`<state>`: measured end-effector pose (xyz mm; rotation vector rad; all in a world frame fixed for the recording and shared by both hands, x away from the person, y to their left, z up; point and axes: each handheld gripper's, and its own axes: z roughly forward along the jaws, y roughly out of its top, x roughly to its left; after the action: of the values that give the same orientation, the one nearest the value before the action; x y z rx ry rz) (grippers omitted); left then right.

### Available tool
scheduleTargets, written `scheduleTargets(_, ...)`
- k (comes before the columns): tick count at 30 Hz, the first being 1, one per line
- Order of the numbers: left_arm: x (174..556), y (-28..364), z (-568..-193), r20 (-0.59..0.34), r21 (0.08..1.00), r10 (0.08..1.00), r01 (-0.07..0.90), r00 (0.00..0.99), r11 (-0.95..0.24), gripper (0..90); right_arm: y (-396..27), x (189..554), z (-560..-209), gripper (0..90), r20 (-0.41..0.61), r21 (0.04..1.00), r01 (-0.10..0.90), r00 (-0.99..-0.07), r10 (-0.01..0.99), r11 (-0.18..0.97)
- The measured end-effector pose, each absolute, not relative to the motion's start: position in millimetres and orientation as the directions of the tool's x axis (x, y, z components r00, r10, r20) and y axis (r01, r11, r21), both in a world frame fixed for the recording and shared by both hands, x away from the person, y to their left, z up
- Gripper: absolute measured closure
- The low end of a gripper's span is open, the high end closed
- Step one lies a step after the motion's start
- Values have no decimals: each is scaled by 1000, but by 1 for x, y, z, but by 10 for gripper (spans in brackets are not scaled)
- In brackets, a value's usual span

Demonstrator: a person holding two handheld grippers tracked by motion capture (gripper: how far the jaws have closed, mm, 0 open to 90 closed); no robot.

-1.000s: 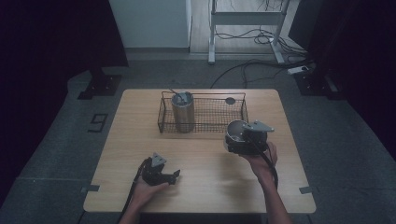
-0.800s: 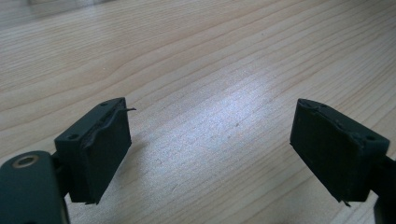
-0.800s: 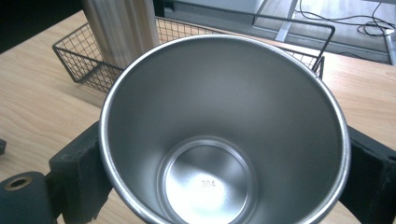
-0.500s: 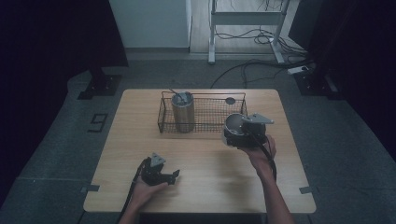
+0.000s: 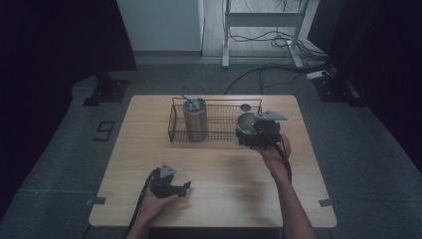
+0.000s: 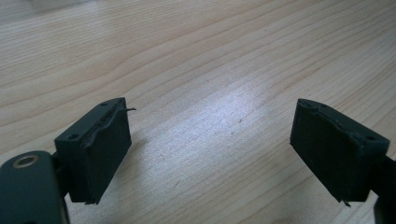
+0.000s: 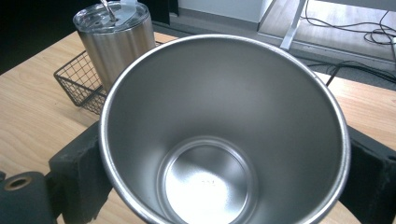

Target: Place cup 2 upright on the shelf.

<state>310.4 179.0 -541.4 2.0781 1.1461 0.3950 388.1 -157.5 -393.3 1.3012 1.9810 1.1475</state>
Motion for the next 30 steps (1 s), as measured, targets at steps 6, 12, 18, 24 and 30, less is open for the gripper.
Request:
scheduleTargets(6, 311, 181, -541, -74, 718, 831, 608, 552, -340, 126, -154, 400, -393, 70, 40, 848, 494, -420, 907, 191)
scheduleTargets(12, 311, 182, -541, -74, 717, 832, 609, 550, -339, 126, -153, 412, -394, 70, 41, 844, 502, -416, 908, 192)
scheduleTargets(18, 311, 181, -541, -71, 716, 830, 607, 554, -344, 127, -153, 424, -394, 70, 38, 837, 510, -414, 909, 197)
scheduleTargets(24, 310, 179, -543, -67, 713, 828, 607, 557, -351, 127, -151, 434, -397, 70, 35, 828, 522, -416, 909, 207)
scheduleTargets(30, 310, 178, -542, -66, 715, 828, 606, 557, -350, 127, -148, 442, -398, 70, 23, 823, 526, -411, 911, 217)
